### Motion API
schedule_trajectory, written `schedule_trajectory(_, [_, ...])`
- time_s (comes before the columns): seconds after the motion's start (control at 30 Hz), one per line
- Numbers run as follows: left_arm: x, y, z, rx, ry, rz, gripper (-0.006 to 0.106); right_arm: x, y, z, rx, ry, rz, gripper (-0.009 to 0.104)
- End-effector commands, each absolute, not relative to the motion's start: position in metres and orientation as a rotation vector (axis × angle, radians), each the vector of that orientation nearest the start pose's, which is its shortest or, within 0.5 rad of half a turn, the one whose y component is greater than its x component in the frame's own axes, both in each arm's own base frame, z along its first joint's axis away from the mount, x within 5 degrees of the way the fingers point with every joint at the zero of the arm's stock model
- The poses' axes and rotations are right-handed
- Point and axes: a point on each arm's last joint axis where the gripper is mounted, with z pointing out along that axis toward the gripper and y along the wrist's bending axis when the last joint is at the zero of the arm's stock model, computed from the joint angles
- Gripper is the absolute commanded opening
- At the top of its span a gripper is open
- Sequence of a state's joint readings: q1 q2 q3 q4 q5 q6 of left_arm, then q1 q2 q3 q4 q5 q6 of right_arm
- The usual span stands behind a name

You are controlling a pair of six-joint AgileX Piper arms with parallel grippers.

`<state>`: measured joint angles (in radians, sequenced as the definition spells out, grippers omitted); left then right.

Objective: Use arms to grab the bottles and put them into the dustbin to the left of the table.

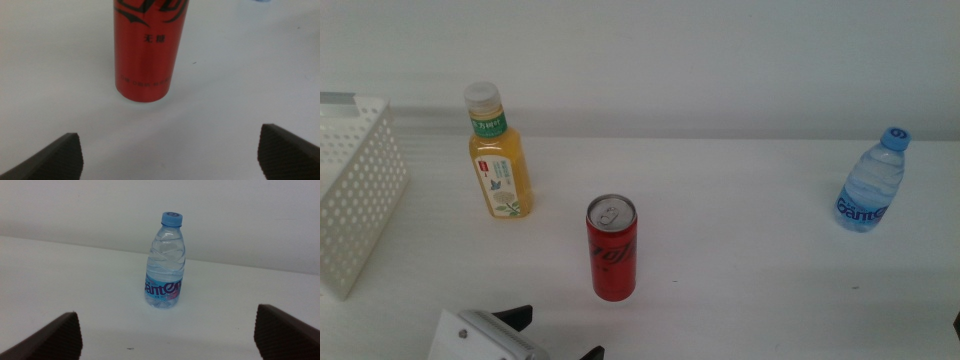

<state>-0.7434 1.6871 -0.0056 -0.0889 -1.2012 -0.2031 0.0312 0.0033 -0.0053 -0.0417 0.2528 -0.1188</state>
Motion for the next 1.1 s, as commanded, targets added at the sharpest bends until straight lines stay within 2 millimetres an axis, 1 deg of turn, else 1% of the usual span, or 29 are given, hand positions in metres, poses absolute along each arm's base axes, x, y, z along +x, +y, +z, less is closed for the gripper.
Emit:
schedule_trajectory(0.0, [0.124, -0.106, 0.117, 0.44, 1.899, -0.59, 0.094, 0.054, 0.001, 0.181, -0.164, 1.719, -0.115, 0.092])
schedule_trajectory(0.2, [0.124, -0.107, 0.117, 0.452, 1.898, -0.6, 0.094, 0.054, 0.001, 0.181, -0.164, 1.719, -0.115, 0.092])
schedule_trajectory(0.43, [0.128, -0.11, 0.119, 0.416, 1.891, -0.617, 0.094, 0.054, 0.001, 0.181, -0.164, 1.719, -0.115, 0.092])
schedule_trajectory(0.57, [0.139, -0.117, 0.122, 0.395, 1.862, -0.598, 0.094, 0.054, 0.001, 0.181, -0.164, 1.719, -0.115, 0.092])
schedule_trajectory(0.67, [0.152, -0.125, 0.122, 0.379, 1.883, -0.587, 0.094, 0.054, 0.001, 0.181, -0.164, 1.719, -0.115, 0.092])
schedule_trajectory(0.77, [0.163, -0.13, 0.126, 0.379, 1.853, -0.575, 0.094, 0.054, 0.001, 0.181, -0.164, 1.719, -0.115, 0.092])
schedule_trajectory(0.87, [0.171, -0.133, 0.129, 0.385, 1.833, -0.568, 0.094, 0.054, 0.001, 0.181, -0.164, 1.719, -0.115, 0.092])
schedule_trajectory(1.07, [0.183, -0.139, 0.129, 0.419, 1.862, -0.563, 0.094, 0.054, 0.001, 0.181, -0.164, 1.719, -0.115, 0.092])
